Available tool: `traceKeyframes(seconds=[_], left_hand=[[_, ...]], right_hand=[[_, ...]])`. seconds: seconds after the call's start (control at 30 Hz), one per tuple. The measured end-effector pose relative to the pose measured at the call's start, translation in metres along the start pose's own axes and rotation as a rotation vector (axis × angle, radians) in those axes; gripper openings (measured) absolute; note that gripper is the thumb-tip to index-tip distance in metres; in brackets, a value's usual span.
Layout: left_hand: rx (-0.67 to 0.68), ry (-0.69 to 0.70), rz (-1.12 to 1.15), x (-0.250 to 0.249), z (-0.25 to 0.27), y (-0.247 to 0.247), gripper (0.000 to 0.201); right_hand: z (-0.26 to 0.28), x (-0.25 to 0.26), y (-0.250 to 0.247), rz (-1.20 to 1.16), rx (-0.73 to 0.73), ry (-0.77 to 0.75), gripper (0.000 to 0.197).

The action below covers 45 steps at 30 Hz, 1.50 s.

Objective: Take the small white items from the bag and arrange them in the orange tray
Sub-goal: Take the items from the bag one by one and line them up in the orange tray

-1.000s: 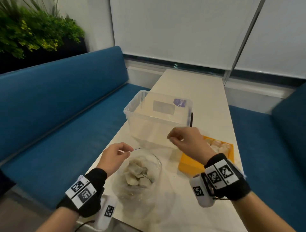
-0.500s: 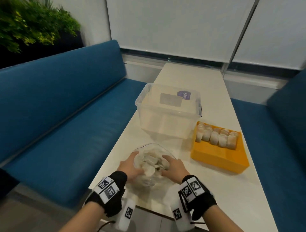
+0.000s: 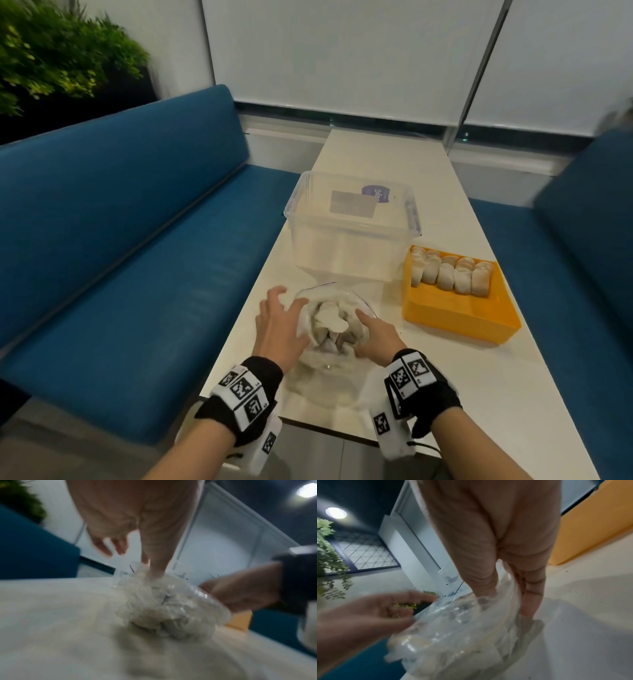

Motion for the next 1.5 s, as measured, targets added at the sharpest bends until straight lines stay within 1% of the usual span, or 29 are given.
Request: traceKeyframes(seconds=[0.03, 0.07, 0.1, 0.13, 0.17, 0.2, 0.27, 0.3, 0.33, 0.37, 0.43, 0.53, 0.63, 0.8, 0.87, 0.9, 0.97, 1.03, 1.07, 1.1, 1.17, 1.23, 1.27, 1.4, 1.43, 1.5], left_hand=[[-0.12, 0.174, -0.023, -0.014, -0.001, -0.006, 0.042], [-0.184, 0.318, -0.005, -0.026, -0.001, -0.01, 0.033], [-0.189, 0.415, 0.013, -0.035, -0.002, -0.009, 0.027], [-0.152, 0.459, 0.027, -0.04, -0.004, -0.004, 0.025], [-0.08, 0.45, 0.028, -0.041, -0.008, 0.004, 0.026], [0.023, 0.408, -0.006, -0.039, -0.013, 0.016, 0.032], [0.222, 0.329, -0.191, -0.03, -0.02, 0.038, 0.052], [0.299, 0.302, -0.273, -0.028, -0.021, 0.046, 0.059], [0.344, 0.284, -0.314, -0.027, -0.022, 0.05, 0.062], [0.362, 0.273, -0.336, -0.026, -0.023, 0.053, 0.06], [0.347, 0.27, -0.317, -0.025, -0.024, 0.055, 0.047], [0.281, 0.273, -0.199, -0.023, -0.025, 0.053, 0.029], [0.222, 0.246, -0.079, -0.019, -0.026, 0.047, 0.026], [0.056, 0.056, 0.323, -0.015, -0.03, 0.007, 0.019], [0.026, -0.037, 0.514, -0.013, -0.03, -0.01, 0.014], [0.034, -0.092, 0.64, -0.012, -0.029, -0.016, 0.013], [0.105, -0.191, 0.907, -0.014, -0.025, -0.024, 0.013], [0.196, -0.262, 1.128, -0.02, -0.021, -0.026, 0.016], [0.222, -0.301, 1.225, -0.022, -0.021, -0.024, 0.015], [0.236, -0.342, 1.303, -0.023, -0.021, -0.023, 0.013], [0.251, -0.399, 1.395, -0.027, -0.021, -0.021, 0.015], [0.283, -0.406, 1.429, -0.034, -0.02, -0.019, 0.02], [0.307, -0.397, 1.439, -0.037, -0.019, -0.019, 0.022], [0.371, -0.381, 1.486, -0.044, -0.02, -0.016, 0.029], [0.382, -0.382, 1.498, -0.044, -0.021, -0.015, 0.031], [0.41, -0.389, 1.525, -0.046, -0.021, -0.015, 0.036]], right_hand=[[-0.001, -0.001, 0.001, -0.007, -0.001, 0.004, 0.079], [-0.003, -0.002, 0.001, -0.016, -0.01, 0.005, 0.079], [-0.004, -0.003, 0.003, -0.028, -0.023, 0.01, 0.079], [-0.004, -0.004, 0.004, -0.043, -0.039, 0.012, 0.078], [-0.005, -0.005, 0.006, -0.052, -0.052, 0.011, 0.077], [-0.005, -0.005, 0.007, -0.051, -0.059, 0.001, 0.077], [-0.005, -0.005, 0.008, -0.032, -0.057, -0.022, 0.078], [-0.006, -0.005, 0.008, -0.023, -0.056, -0.031, 0.079], [-0.006, -0.006, 0.008, -0.018, -0.059, -0.035, 0.079], [-0.007, -0.007, 0.009, -0.015, -0.064, -0.032, 0.079], [-0.008, -0.009, 0.01, -0.011, -0.074, -0.026, 0.078], [-0.01, -0.011, 0.012, 0.003, -0.087, -0.026, 0.077], [-0.01, -0.012, 0.013, -0.001, -0.086, -0.025, 0.077], [-0.002, -0.008, 0.005, -0.031, -0.043, -0.058, 0.075], [0.006, -0.002, -0.007, -0.04, -0.044, -0.093, 0.071], [0.011, 0.002, -0.018, -0.034, -0.085, -0.118, 0.067], [0.023, 0.013, -0.045, -0.04, -0.258, -0.177, 0.055], [0.037, 0.029, -0.068, -0.14, -0.412, -0.259, 0.041], [0.043, 0.037, -0.076, -0.213, -0.44, -0.297, 0.036], [0.047, 0.045, -0.081, -0.296, -0.435, -0.321, 0.033], [0.05, 0.057, -0.082, -0.483, -0.355, -0.328, 0.035], [0.049, 0.065, -0.075, -0.646, -0.247, -0.301, 0.038], [0.048, 0.068, -0.072, -0.691, -0.214, -0.291, 0.037], [0.044, 0.075, -0.071, -0.804, -0.219, -0.324, 0.015], [0.043, 0.075, -0.072, -0.833, -0.221, -0.324, 0.013], [0.041, 0.075, -0.073, -0.854, -0.221, -0.321, 0.015]])
Point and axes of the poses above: each hand's wrist, its own z-axis away from the middle knuckle, its own y-axis out of the palm, x = y × z, the point moved 6 cm from there along -z, towards the middle knuckle
